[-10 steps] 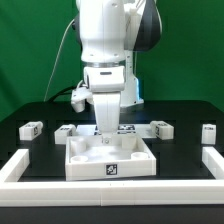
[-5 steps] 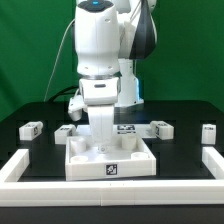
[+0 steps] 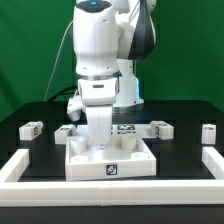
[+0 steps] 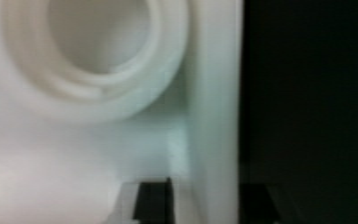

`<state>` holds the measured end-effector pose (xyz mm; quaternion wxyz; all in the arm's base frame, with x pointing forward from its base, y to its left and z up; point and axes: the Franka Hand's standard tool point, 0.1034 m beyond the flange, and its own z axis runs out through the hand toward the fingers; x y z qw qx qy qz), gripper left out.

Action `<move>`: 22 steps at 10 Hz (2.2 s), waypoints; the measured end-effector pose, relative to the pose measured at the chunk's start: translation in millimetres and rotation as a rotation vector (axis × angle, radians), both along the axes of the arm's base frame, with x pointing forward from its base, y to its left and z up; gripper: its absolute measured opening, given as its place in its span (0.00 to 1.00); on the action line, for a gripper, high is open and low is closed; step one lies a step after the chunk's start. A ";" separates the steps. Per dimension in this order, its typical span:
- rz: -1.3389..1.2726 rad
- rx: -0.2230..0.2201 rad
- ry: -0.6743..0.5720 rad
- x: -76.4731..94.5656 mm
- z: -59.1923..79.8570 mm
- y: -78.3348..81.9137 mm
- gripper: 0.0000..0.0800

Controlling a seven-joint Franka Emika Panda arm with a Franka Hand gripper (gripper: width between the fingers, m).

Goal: Assemble one leg

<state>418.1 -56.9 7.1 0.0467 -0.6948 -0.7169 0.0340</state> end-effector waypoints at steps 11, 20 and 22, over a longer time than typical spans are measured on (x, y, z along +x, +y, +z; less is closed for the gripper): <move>-0.064 0.012 -0.028 16.4 0.6 57.4 0.09; -0.039 0.042 -0.057 64.7 0.3 119.8 0.09; -0.046 0.040 -0.055 64.9 0.5 121.5 0.09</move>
Offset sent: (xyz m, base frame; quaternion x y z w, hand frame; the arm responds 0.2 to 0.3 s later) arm 0.0000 0.0000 0.0000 0.0000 0.0000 0.0000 1.0000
